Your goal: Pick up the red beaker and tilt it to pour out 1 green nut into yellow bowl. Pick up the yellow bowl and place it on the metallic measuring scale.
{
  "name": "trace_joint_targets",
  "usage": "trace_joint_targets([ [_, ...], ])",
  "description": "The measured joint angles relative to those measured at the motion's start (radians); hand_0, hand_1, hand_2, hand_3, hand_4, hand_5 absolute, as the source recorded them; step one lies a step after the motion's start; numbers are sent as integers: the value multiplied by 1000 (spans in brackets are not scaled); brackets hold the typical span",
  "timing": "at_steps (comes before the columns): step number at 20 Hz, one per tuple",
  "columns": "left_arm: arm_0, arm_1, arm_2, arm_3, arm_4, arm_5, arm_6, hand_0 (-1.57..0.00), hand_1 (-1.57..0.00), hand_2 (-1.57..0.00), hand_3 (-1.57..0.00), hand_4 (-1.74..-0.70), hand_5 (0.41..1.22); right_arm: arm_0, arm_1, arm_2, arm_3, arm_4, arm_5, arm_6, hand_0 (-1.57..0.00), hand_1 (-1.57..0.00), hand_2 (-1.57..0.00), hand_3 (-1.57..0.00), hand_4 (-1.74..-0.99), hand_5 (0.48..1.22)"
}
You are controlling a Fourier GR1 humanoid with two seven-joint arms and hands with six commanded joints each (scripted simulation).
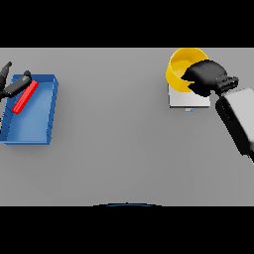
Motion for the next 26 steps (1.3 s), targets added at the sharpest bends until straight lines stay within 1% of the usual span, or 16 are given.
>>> trace_joint_targets([
  [3, -22, 0, -4, 18, -8, 0, 9, 1, 1, 1, 1, -863, 797, -5, 16, -8, 82, 17, -49, -19, -1571, -1571, -1428, -1290, -1741, 1221],
  [5, -8, -1, -8, 9, -13, 3, 7, 1, 1, 1, 1, -858, 804, 0, 9, -18, 102, 8, -40, -45, -1571, -1571, -1398, -1342, -1741, 1221],
  [7, -19, 0, -7, 14, -13, 1, 12, 1, 1, 1, 1, -858, 809, 4, 31, -24, 140, 15, -58, -25, -1571, -1571, -1386, -1374, -1741, 1221],
  [9, -15, -2, -10, 13, -15, 3, 17, 1, 1, 1, 1, -851, 802, -2, 42, -27, 172, 22, -67, -33, -1571, -1571, -1380, -1392, -1741, 1221],
  [11, -8, 2, -7, 6, -11, 0, 7, 1, 1, 1, 1, -847, 796, 1, 38, -29, 178, 26, -63, -49, -1571, -1571, -1380, -1417, -1741, 1221],
  [12, -7, 3, -7, 8, -11, -3, 9, 1, 1, 1, 1, -845, 788, -5, 52, -31, 191, 31, -63, -28, -1571, -1571, -1382, -1417, -1741, 1221],
  [13, -9, 4, -9, 10, -9, -9, 5, 1, 1, 1, 1, -844, 783, -5, 51, -30, 191, 31, -55, -42, -1571, -1571, -1374, -1448, -1741, 1221],
  [14, -8, 6, -8, 11, -12, -7, 9, 1, 1, 1, 1, -842, 780, -8, 50, -37, 207, 34, -61, -48, -1571, -1571, -1404, -1376, -1741, 1221],
  [15, -25, 7, -8, 20, -13, -9, 24, 1, 1, 1, 1, -838, 779, -8, 54, -41, 201, 34, -60, -36, -1565, -1496, -1437, -1249, -1741, 1221],
  [16, -30, 3, -15, 26, -17, -11, 19, 1, 1, 1, 1, -836, 775, -3, 49, -45, 199, 32, -55, -49, -1558, -1428, -1343, -1110, -1682, 1221],
  [17, -19, 6, -11, 25, -14, -15, 7, 1, 1, 1, 1, -837, 773, 0, 50, -48, 203, 37, -55, -44, -1471, -1285, -1178, -959, -1632, 1145],
  [18, -16, 8, -8, 23, -12, -13, 6, 1, 1, 1, 1, -836, 774, -8, 56, -54, 217, 34, -49, -29, -1335, -1125, -1007, -816, -1592, 1074],
  [21, -8, 11, 1, 5, 7, -21, 14, 1, 1, 1, 1, -839, 764, 0, 67, -77, 203, 0, -8, -10, -757, -673, -579, -476, -1513, 923],
  [23, -14, 8, 1, 6, 8, -20, 13, 1, 1, 1, 1, -837, 760, -1, 66, -87, 202, -14, 11, -5, -484, -459, -376, -318, -1485, 863],
  [25, -3, 7, -6, 9, -2, -17, 2, 1, 1, 1, 1, -832, 749, -4, 66, -84, 202, -13, 17, -7, -309, -304, -240, -206, -1461, 833],
  [26, -12, -1, -11, 11, -6, -12, 11, 1, 1, 1, 1, -834, 750, -11, 69, -81, 217, -8, 15, -10, -247, -243, -192, -164, -1448, 824],
])
